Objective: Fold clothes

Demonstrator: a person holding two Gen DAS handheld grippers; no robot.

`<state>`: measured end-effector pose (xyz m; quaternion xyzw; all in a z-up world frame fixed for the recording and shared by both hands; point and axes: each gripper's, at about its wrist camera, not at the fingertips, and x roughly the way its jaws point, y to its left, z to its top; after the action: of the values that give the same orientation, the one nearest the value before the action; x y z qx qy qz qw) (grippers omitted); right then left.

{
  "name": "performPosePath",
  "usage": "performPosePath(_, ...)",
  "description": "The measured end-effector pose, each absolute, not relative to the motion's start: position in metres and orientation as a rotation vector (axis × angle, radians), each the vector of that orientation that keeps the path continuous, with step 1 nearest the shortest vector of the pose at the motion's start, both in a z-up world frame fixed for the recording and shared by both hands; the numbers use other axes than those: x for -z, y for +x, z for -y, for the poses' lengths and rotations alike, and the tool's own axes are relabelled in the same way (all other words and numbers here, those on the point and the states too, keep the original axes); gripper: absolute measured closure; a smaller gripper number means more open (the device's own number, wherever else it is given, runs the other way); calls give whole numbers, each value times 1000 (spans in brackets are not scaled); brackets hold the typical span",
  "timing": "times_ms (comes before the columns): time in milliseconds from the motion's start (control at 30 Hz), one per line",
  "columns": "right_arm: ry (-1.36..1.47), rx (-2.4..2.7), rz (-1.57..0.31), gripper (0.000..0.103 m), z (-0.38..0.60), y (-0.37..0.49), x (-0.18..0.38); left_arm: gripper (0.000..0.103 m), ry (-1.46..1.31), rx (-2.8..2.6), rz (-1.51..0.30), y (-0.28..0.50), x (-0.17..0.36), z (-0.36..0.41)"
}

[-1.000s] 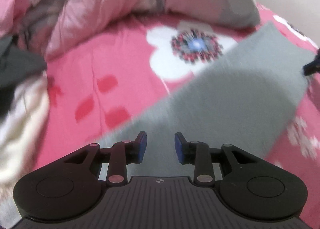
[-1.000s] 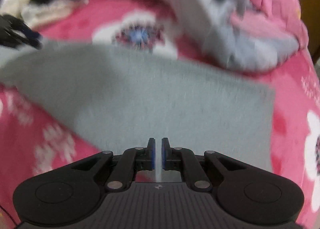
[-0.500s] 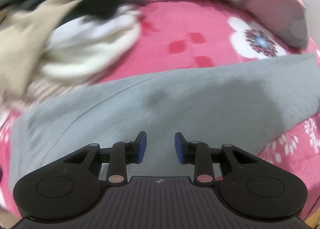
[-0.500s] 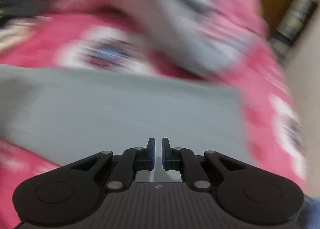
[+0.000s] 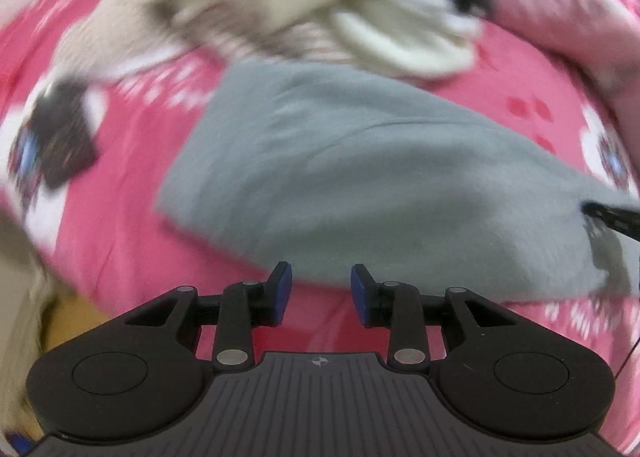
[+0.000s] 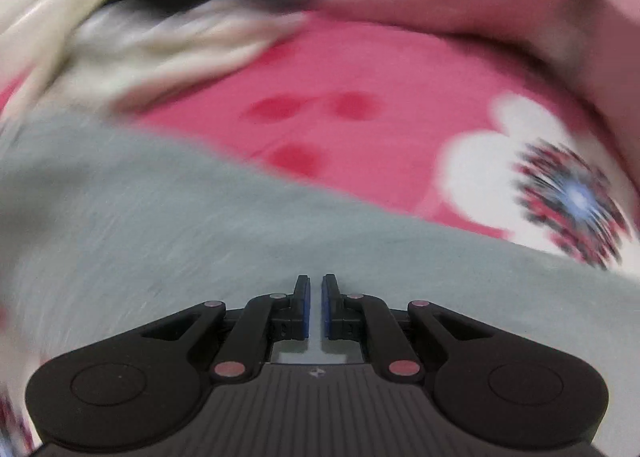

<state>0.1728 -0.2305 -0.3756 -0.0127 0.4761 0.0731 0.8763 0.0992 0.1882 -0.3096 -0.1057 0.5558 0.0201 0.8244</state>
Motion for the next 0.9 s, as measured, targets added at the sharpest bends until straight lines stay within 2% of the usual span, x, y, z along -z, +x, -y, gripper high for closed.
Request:
performPosePath(67, 15, -31, -979, 96, 234, 176, 363, 68, -320, -88, -1180, 92, 312, -209)
performPosePath(167, 64, -5, -962, 95, 223, 171, 342, 59, -459, -134, -1169, 85, 319, -235)
performPosePath(233, 15, -104, -945, 92, 190, 163, 330, 45, -520, -167, -1159, 81, 322, -248)
performPosePath(300, -62, -245, -925, 73, 145, 151, 324, 41, -553, -198, -1145, 78, 324, -257)
performPosePath(400, -173, -443, -883, 54, 79, 132, 318, 37, -601, -226, -1127, 74, 327, -269)
performPosePath(533, -297, -615, -790, 47, -7, 115, 327, 36, -660, -258, -1108, 67, 330, -286)
performPosePath(600, -358, -699, -741, 31, -51, 106, 331, 36, -673, -273, -1091, 64, 329, -294)
performPosePath(667, -421, -769, -686, 26, -92, 99, 336, 34, -683, -291, -1069, 60, 327, -303)
performPosePath(767, -487, -781, -627, 14, -130, 99, 347, 23, -685, -325, -1028, 55, 323, -319)
performPosePath(900, -593, -795, -566, 6, -164, 98, 360, 5, -630, -364, -961, 51, 313, -337)
